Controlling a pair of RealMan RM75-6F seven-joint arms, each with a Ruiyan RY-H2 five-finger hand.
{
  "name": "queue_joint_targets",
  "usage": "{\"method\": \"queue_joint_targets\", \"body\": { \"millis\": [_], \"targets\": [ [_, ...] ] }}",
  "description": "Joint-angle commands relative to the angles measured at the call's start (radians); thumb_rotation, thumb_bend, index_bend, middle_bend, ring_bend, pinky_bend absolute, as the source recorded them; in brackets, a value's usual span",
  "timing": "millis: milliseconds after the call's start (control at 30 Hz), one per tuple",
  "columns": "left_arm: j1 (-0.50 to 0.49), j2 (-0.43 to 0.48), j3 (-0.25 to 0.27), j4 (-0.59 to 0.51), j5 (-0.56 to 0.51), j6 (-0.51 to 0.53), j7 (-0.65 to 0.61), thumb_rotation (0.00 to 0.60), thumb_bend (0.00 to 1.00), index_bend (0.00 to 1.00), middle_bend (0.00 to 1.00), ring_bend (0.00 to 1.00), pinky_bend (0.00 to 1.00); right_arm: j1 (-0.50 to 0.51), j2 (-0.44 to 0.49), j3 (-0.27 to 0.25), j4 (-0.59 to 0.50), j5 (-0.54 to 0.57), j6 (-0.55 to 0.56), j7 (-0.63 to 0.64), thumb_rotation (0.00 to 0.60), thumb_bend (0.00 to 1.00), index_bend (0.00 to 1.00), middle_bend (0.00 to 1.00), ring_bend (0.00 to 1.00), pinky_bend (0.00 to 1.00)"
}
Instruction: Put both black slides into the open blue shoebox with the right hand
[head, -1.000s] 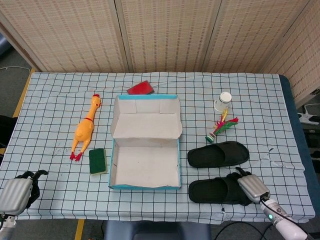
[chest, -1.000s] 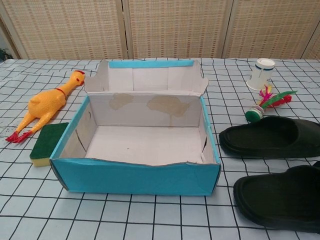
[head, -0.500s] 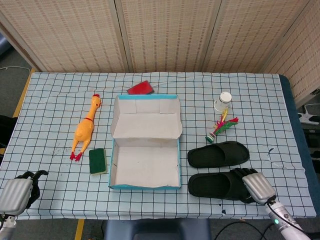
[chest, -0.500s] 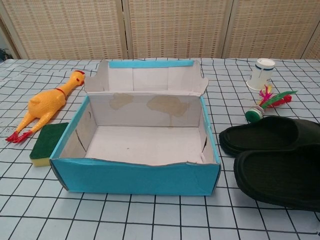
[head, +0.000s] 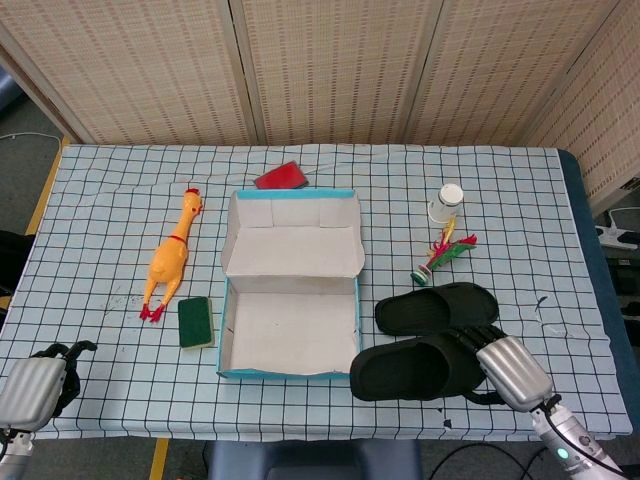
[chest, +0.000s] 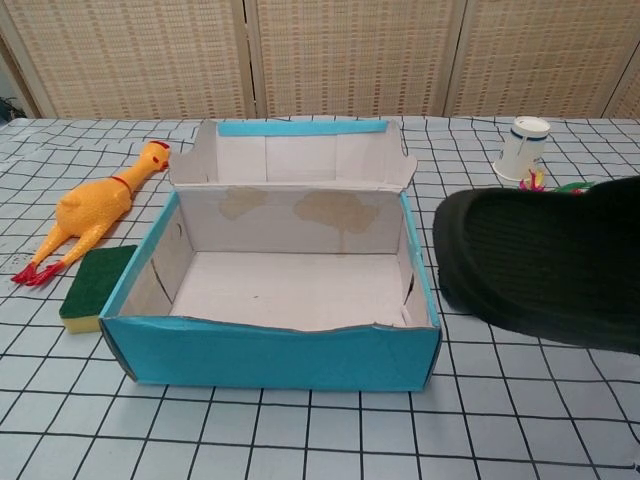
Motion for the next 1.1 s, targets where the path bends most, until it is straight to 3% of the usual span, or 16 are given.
{"method": "queue_joint_targets", "body": {
  "millis": [33, 167, 367, 667, 867, 1100],
  "targets": [
    [-0.001, 0.001, 0.001, -0.001, 0.000, -0.002, -0.002, 0.600, 0.48, 0.33, 0.32, 0.37, 0.55, 0.077, 0.040, 0.070, -0.157, 0.078, -0.099, -0.121, 0.600, 0.08, 0.49, 0.44, 0.24, 0.40],
    [-0.002, 0.004, 0.005, -0.002, 0.006, -0.005, -0.006, 0.600, 0.48, 0.34, 0.33, 0.38, 0.55, 0.169, -0.006, 0.160, -0.270, 0.269, -0.214, -0.269, 0.600, 0.08, 0.49, 0.44, 0.24, 0.40],
    [-0.004, 0.009, 0.009, -0.005, 0.013, -0.010, -0.014, 0.600, 0.48, 0.35, 0.36, 0.39, 0.55, 0.310, -0.143, 0.246, -0.337, 0.569, -0.291, -0.474, 0.600, 0.08, 0.50, 0.45, 0.25, 0.41],
    [0.000, 0.016, 0.010, -0.005, 0.024, 0.005, -0.035, 0.600, 0.48, 0.35, 0.36, 0.39, 0.55, 0.523, -0.412, 0.279, -0.313, 0.956, -0.189, -0.768, 0.600, 0.08, 0.50, 0.45, 0.25, 0.41],
    [0.000, 0.023, 0.014, -0.007, 0.034, 0.004, -0.050, 0.600, 0.48, 0.35, 0.36, 0.39, 0.55, 0.603, -0.539, 0.264, -0.248, 1.084, -0.104, -0.867, 0.600, 0.08, 0.50, 0.45, 0.25, 0.41],
    [0.000, 0.025, 0.014, -0.005, 0.037, 0.007, -0.063, 0.600, 0.48, 0.35, 0.36, 0.39, 0.55, 0.635, -0.606, 0.263, -0.175, 1.113, -0.040, -0.884, 0.600, 0.08, 0.50, 0.45, 0.25, 0.41]
  ]
}}
